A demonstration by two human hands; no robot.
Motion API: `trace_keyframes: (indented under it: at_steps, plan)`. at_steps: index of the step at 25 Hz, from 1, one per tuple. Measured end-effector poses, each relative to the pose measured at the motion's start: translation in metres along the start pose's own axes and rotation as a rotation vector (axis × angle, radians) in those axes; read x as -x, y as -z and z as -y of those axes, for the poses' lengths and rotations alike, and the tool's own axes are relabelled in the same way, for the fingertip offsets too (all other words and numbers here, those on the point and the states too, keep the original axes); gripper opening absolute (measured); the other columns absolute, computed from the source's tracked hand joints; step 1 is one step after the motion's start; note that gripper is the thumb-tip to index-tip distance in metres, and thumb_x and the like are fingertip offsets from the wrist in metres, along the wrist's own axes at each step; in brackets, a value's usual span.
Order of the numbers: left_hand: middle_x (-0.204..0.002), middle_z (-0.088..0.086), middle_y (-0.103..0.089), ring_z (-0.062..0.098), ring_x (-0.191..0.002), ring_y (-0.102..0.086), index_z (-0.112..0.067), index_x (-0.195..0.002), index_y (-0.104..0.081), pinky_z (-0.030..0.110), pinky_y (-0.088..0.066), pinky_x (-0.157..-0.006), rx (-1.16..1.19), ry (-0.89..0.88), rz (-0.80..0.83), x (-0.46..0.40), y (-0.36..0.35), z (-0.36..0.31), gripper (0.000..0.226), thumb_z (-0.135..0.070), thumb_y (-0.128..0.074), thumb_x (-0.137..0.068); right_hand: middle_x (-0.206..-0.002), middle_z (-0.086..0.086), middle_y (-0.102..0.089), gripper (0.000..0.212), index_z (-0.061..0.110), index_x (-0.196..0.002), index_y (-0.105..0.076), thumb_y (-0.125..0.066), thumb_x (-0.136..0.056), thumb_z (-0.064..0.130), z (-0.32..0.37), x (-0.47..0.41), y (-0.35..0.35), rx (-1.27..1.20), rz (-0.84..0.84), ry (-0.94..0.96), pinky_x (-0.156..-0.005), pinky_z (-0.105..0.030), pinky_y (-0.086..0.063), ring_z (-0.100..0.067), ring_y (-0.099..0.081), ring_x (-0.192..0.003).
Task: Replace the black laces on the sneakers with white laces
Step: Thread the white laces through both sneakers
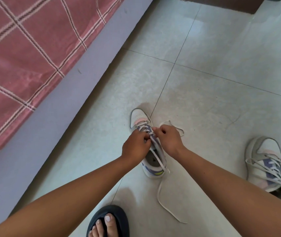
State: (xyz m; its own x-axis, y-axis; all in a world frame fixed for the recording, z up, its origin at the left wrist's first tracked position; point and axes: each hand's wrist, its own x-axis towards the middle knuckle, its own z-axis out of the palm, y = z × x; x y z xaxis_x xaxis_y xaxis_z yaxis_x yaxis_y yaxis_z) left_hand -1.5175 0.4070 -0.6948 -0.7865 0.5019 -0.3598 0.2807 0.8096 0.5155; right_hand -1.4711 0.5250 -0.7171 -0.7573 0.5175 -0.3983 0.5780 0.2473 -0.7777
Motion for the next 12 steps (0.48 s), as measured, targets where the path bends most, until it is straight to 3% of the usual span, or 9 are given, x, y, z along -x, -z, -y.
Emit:
trace_keyframes:
  at_steps: [3,7,12]
  plan:
    - [-0.082,0.001,-0.047,0.021,-0.077,-0.053,-0.016,-0.078,-0.067,0.027,-0.037,-0.061,0.072,0.001,0.012,-0.002,0.0,0.002,0.016,-0.019,-0.054,-0.088,-0.055,0.002,-0.045,0.044,0.019,-0.057,-0.037,-0.048,-0.096,0.037,-0.003,0.001,0.0,0.134,0.067,0.1,-0.058,-0.031,-0.033,-0.015,-0.042,-0.057]
    - [-0.078,-0.002,-0.046,0.018,-0.074,-0.049,-0.019,-0.075,-0.062,0.029,-0.038,-0.063,0.113,0.002,0.01,-0.003,0.0,0.005,0.013,-0.021,-0.057,-0.087,-0.071,0.003,-0.055,0.042,0.026,-0.063,-0.041,-0.034,-0.098,0.049,-0.004,-0.001,0.006,0.399,0.219,0.176,-0.062,-0.033,-0.039,-0.017,-0.05,-0.071]
    - [-0.076,-0.006,-0.046,0.013,-0.069,-0.046,-0.014,-0.081,-0.052,0.023,-0.035,-0.058,0.165,-0.01,-0.021,-0.003,-0.001,0.003,0.009,-0.016,-0.052,-0.09,-0.061,0.008,-0.048,0.047,0.027,-0.064,-0.033,-0.028,-0.089,0.067,-0.012,0.009,0.021,0.589,0.294,0.234,-0.049,-0.027,-0.024,-0.007,-0.044,-0.055]
